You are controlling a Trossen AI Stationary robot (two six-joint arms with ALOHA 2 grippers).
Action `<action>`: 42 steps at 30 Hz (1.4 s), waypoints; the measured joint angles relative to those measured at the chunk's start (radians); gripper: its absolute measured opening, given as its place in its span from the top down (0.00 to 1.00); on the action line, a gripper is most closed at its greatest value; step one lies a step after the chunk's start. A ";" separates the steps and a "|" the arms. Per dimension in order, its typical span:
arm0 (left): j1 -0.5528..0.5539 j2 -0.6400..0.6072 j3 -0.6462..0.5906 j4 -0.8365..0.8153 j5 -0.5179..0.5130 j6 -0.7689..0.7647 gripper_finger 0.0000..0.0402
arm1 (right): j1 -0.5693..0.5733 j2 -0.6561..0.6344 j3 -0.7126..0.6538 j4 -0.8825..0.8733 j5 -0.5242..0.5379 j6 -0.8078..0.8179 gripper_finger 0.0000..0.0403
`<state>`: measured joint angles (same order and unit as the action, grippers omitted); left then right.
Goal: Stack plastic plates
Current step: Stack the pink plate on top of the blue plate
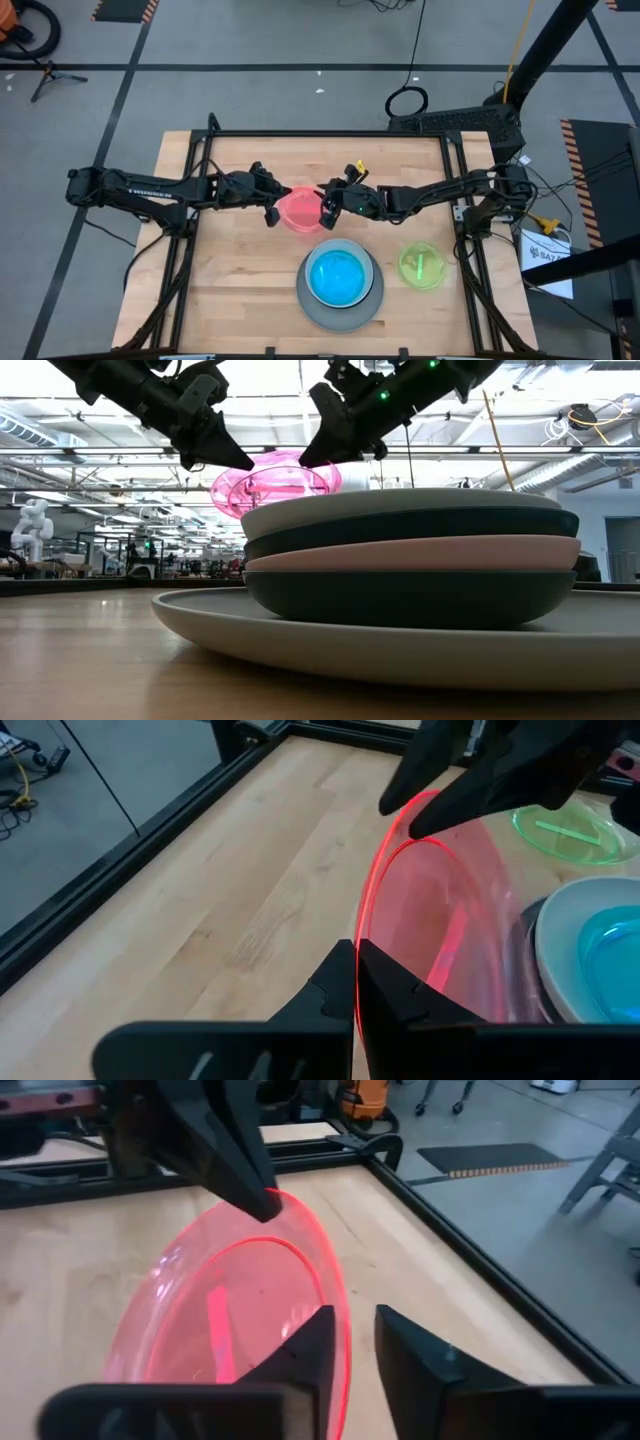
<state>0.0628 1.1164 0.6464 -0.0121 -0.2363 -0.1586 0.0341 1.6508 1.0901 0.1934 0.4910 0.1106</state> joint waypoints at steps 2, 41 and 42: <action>0.000 0.000 0.000 0.001 0.000 0.000 0.99 | -0.001 0.000 0.000 0.001 -0.005 0.006 0.87; -0.019 -0.121 0.000 -0.085 -0.005 0.005 0.67 | -0.064 -0.159 -0.002 -0.434 -0.576 0.167 1.00; -0.019 -0.122 0.000 -0.085 -0.005 0.002 0.67 | -0.061 -0.159 -0.002 -0.465 -0.603 0.169 1.00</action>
<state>0.0433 0.9947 0.6468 -0.0970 -0.2409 -0.1564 -0.0273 1.4922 1.0882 -0.2714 -0.1119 0.2792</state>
